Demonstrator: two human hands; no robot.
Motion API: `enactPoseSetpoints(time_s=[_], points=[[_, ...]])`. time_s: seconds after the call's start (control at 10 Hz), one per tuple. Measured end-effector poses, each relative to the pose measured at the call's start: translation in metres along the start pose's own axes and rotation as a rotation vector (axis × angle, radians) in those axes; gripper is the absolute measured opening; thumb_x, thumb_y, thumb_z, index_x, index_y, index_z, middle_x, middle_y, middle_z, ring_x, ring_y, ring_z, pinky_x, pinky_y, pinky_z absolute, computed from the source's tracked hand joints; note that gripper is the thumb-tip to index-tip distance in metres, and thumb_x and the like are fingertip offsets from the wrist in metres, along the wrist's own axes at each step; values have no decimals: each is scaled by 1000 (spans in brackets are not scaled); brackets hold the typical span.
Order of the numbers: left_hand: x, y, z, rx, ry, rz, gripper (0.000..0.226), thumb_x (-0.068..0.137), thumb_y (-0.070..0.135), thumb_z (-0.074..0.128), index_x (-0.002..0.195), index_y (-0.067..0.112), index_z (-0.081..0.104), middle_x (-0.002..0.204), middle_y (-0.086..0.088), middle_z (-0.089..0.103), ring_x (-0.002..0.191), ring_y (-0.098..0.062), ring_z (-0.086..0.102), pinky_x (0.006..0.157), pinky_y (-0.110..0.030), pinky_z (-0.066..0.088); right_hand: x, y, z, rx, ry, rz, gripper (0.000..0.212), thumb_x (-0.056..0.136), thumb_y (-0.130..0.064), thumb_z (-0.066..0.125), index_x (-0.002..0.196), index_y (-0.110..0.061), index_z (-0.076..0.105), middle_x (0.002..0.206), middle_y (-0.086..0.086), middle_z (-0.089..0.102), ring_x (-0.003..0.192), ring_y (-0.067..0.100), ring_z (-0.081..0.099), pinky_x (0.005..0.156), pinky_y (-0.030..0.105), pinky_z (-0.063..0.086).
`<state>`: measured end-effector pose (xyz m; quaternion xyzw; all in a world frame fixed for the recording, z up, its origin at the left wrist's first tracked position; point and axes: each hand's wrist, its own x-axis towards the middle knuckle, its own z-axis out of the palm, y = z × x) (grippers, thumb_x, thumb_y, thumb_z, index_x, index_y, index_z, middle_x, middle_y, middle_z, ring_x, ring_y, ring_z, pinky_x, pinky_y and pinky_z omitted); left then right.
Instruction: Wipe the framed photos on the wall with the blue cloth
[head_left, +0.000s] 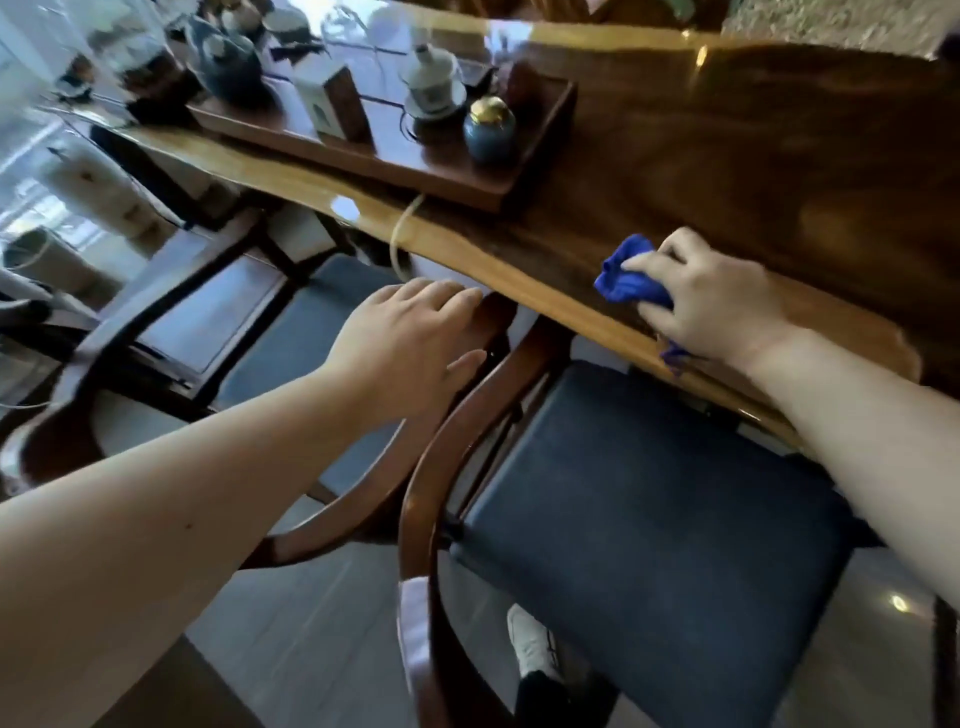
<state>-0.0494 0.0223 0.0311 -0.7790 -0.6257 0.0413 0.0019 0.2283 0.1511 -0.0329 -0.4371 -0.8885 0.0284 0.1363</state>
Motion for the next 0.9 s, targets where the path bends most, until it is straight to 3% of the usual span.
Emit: enactPoseSetpoints(time_s=[0.2,0.4,0.5,0.7,0.8,0.9], points=[[31,25,30,-87,-28,21,67,84,53,36,136,11,46,134,-10,56,123,-31,50,100,-44,40,-20,61,33,-108,-85,93,47,79,-32,64,124,-18,55,106,11,55,82,37,60,55,39,47],[39,25,63,-65,-56,69,59,89,48,51,136,12,47,134,-7,57,123,-29,52,99,-43,42,-54,91,64,-94,-103,160,51,83,-24,61,131,-11,48,120,14,58,98,38,57,66,44,50],[41,26,69,-82,-74,57,60,90,50,51,138,15,45,137,-5,54,126,-27,48,102,-42,40,-62,96,70,-91,-120,107,53,85,-23,59,134,-10,44,126,15,57,104,37,56,77,48,47],[43,21,67,-68,-75,71,60,90,50,50,138,14,45,136,-6,55,125,-28,49,101,-43,41,-60,99,68,-185,-364,128,70,91,-62,31,148,-25,17,154,5,27,138,25,27,111,51,21],[36,12,59,-59,-65,81,65,87,54,39,137,12,46,135,-8,55,125,-29,49,102,-44,40,-56,87,53,-188,-394,131,74,89,-64,31,149,-28,10,157,6,17,142,25,19,113,52,15],[23,-3,49,-43,-34,75,67,86,55,36,136,12,47,133,-9,57,123,-30,51,102,-45,41,-43,51,38,-174,-352,20,71,89,-58,40,148,-27,18,156,9,23,140,26,23,113,51,17]])
